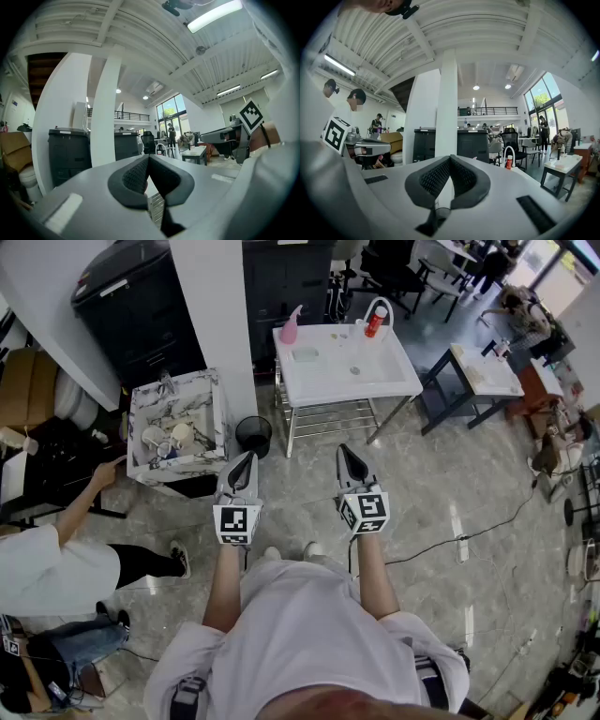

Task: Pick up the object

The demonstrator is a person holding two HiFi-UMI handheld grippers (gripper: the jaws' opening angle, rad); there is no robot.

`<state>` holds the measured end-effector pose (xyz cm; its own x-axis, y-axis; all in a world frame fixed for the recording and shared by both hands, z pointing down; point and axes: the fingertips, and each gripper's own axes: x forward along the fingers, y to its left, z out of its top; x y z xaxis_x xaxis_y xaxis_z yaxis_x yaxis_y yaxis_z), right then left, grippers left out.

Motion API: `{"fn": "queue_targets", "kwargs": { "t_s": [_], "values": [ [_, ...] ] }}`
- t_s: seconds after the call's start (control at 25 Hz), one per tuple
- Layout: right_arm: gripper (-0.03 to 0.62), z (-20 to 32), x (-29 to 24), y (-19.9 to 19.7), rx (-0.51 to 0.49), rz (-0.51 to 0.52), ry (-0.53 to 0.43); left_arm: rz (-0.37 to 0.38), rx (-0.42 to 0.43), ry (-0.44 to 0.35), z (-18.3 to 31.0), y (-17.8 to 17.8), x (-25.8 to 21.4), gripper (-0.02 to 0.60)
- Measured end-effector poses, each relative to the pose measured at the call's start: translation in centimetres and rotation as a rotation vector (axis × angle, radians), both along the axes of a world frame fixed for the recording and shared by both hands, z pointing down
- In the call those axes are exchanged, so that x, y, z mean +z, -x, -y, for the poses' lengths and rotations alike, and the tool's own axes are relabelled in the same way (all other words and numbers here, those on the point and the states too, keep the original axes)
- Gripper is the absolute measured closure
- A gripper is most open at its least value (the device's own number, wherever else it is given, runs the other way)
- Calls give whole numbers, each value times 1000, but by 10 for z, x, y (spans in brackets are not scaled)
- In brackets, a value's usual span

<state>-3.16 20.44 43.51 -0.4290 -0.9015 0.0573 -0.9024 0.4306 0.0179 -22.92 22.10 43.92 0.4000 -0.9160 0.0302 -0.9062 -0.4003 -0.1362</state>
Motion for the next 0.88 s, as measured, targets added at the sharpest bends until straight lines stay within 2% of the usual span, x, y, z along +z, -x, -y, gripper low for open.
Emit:
{"fn": "queue_targets", "kwargs": {
  "t_s": [0.24, 0.52, 0.72, 0.76, 0.88],
  "values": [
    [592, 12, -3, -14, -22, -9, -8, -19, -15, 1, 9, -16, -6, 586],
    [591, 16, 1, -19, -34, 6, -27, -13, -32, 21, 14, -18, 1, 586],
    [592, 19, 4, -25, -19, 1, -10, -40, -24, 32, 19, -21, -2, 583],
    [591, 19, 5, -26, -17, -2, -6, -48, -15, 37, 19, -23, -2, 574],
    [591, 18, 7, -34, -8, -5, -5, -54, 23, 50, 19, -32, 1, 487]
  ]
}}
